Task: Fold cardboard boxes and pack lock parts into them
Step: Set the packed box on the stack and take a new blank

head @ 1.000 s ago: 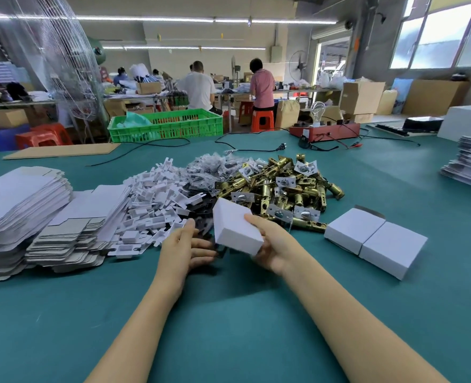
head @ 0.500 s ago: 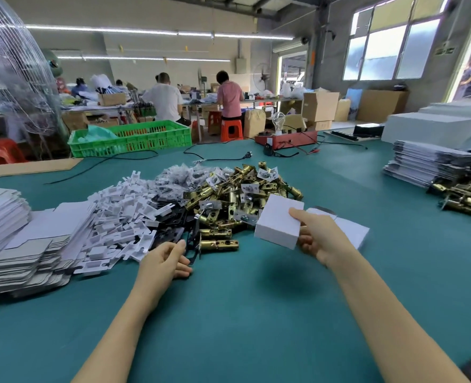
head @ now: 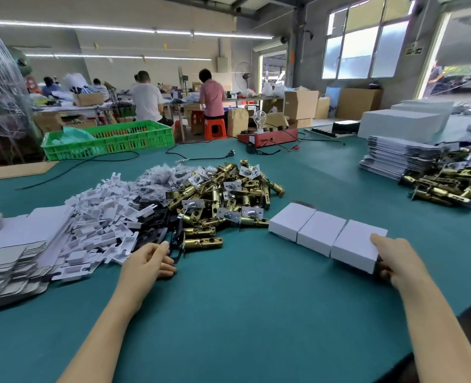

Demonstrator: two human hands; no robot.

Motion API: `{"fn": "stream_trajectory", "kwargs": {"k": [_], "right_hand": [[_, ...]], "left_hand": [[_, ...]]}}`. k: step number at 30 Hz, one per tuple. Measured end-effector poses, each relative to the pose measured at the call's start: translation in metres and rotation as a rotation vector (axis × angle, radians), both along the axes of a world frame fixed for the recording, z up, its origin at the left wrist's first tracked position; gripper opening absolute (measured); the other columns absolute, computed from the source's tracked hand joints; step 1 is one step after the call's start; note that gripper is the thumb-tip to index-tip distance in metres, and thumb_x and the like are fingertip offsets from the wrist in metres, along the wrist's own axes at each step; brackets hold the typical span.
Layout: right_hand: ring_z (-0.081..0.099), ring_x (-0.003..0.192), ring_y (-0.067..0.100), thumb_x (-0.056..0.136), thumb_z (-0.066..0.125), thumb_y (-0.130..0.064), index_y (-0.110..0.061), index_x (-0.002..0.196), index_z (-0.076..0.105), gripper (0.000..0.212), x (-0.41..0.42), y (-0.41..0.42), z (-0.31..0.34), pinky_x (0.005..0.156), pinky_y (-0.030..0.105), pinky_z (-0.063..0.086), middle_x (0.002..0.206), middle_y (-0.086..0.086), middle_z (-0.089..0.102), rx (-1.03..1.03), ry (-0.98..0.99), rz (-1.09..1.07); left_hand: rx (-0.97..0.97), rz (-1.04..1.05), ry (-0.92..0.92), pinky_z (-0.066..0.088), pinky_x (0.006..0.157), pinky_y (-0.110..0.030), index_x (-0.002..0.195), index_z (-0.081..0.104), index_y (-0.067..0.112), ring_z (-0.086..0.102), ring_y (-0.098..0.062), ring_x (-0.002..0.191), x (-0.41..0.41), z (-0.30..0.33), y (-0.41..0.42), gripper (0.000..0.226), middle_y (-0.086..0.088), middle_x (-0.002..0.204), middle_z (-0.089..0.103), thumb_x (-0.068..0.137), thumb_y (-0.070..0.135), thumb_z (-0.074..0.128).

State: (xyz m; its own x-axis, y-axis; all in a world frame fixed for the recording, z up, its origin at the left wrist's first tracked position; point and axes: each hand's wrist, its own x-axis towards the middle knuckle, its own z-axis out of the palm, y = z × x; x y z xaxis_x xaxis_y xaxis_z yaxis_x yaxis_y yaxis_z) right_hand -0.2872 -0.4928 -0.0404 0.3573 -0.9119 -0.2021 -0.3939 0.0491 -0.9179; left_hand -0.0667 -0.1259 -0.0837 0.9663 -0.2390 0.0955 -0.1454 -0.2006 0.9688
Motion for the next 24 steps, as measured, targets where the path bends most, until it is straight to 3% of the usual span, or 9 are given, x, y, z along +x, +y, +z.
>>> {"fn": "stream_trajectory", "kwargs": {"k": [4, 7, 10, 13, 15, 17, 20, 23, 24], "right_hand": [[0.043, 0.051, 0.024, 0.094, 0.044, -0.017, -0.002, 0.076, 0.047, 0.024, 0.006, -0.007, -0.003, 0.053, 0.028, 0.034, 0.061, 0.012, 0.050, -0.118, 0.179, 0.058], [0.056, 0.075, 0.033, 0.093, 0.038, -0.012, 0.001, 0.080, 0.052, 0.024, 0.013, -0.009, -0.005, 0.064, 0.031, 0.041, 0.073, 0.020, 0.060, -0.240, 0.359, 0.093], [0.055, 0.105, 0.037, 0.098, 0.034, -0.014, 0.004, 0.110, 0.058, 0.033, 0.021, -0.006, -0.004, 0.082, 0.034, 0.040, 0.113, 0.025, 0.060, -0.336, 0.523, 0.125], [0.053, 0.114, 0.024, 0.097, 0.032, 0.000, -0.010, 0.125, 0.052, 0.036, 0.026, 0.002, 0.003, 0.095, 0.030, 0.041, 0.126, 0.006, 0.056, -0.479, 0.698, 0.160], [0.052, 0.115, 0.020, 0.095, 0.032, 0.002, -0.013, 0.127, 0.050, 0.040, 0.027, 0.000, 0.007, 0.097, 0.030, 0.040, 0.127, 0.002, 0.054, -0.547, 0.739, 0.205], [0.050, 0.118, 0.027, 0.096, 0.031, 0.000, -0.009, 0.128, 0.050, 0.039, 0.028, -0.006, 0.003, 0.095, 0.032, 0.038, 0.129, 0.009, 0.053, -0.482, 0.699, 0.178], [0.045, 0.122, 0.040, 0.097, 0.033, -0.014, 0.002, 0.125, 0.052, 0.038, 0.033, -0.016, -0.002, 0.095, 0.041, 0.039, 0.132, 0.026, 0.047, -0.358, 0.560, 0.057], [0.040, 0.122, 0.043, 0.099, 0.034, -0.020, 0.004, 0.119, 0.044, 0.033, 0.036, -0.017, -0.002, 0.097, 0.047, 0.038, 0.134, 0.028, 0.034, -0.395, 0.609, 0.056], [0.038, 0.123, 0.044, 0.100, 0.036, -0.030, 0.003, 0.119, 0.040, 0.038, 0.037, -0.017, -0.001, 0.098, 0.049, 0.038, 0.136, 0.026, 0.029, -0.446, 0.637, 0.096]], "left_hand": [[0.000, 0.000, -0.005, 0.056, 0.064, -0.030, 0.088, 0.067, 0.008, 0.072, -0.020, 0.065, 0.000, 0.000, 0.000, 0.028, -0.010, 0.076, 0.072, 0.099, 0.031, 0.055], [0.010, 0.003, -0.010, 0.057, 0.068, -0.033, 0.087, 0.067, 0.008, 0.072, -0.020, 0.064, 0.001, -0.001, 0.000, 0.028, -0.007, 0.073, 0.072, 0.099, 0.031, 0.056], [0.024, 0.002, -0.013, 0.057, 0.068, -0.033, 0.086, 0.067, 0.009, 0.072, -0.019, 0.064, 0.002, -0.002, -0.001, 0.028, -0.004, 0.072, 0.072, 0.099, 0.032, 0.056], [0.038, 0.000, -0.015, 0.057, 0.069, -0.033, 0.087, 0.067, 0.010, 0.072, -0.019, 0.065, 0.002, -0.003, -0.001, 0.028, -0.002, 0.071, 0.072, 0.099, 0.033, 0.056], [0.041, 0.001, -0.014, 0.057, 0.070, -0.034, 0.087, 0.068, 0.010, 0.072, -0.019, 0.065, 0.002, -0.002, -0.002, 0.028, -0.002, 0.072, 0.072, 0.098, 0.033, 0.056], [0.045, 0.003, -0.016, 0.057, 0.070, -0.033, 0.087, 0.068, 0.010, 0.072, -0.018, 0.066, 0.001, -0.002, -0.001, 0.028, -0.002, 0.073, 0.073, 0.099, 0.033, 0.056], [0.041, 0.000, -0.014, 0.057, 0.070, -0.033, 0.087, 0.067, 0.010, 0.072, -0.019, 0.065, 0.001, -0.002, 0.000, 0.027, -0.003, 0.073, 0.072, 0.099, 0.032, 0.056], [0.042, 0.004, -0.015, 0.057, 0.070, -0.033, 0.087, 0.067, 0.010, 0.072, -0.019, 0.065, 0.000, -0.002, -0.001, 0.027, -0.003, 0.072, 0.072, 0.099, 0.032, 0.056], [0.041, 0.005, -0.015, 0.057, 0.069, -0.033, 0.087, 0.067, 0.010, 0.072, -0.019, 0.066, 0.000, -0.002, -0.001, 0.028, -0.003, 0.072, 0.072, 0.099, 0.032, 0.056]]}}
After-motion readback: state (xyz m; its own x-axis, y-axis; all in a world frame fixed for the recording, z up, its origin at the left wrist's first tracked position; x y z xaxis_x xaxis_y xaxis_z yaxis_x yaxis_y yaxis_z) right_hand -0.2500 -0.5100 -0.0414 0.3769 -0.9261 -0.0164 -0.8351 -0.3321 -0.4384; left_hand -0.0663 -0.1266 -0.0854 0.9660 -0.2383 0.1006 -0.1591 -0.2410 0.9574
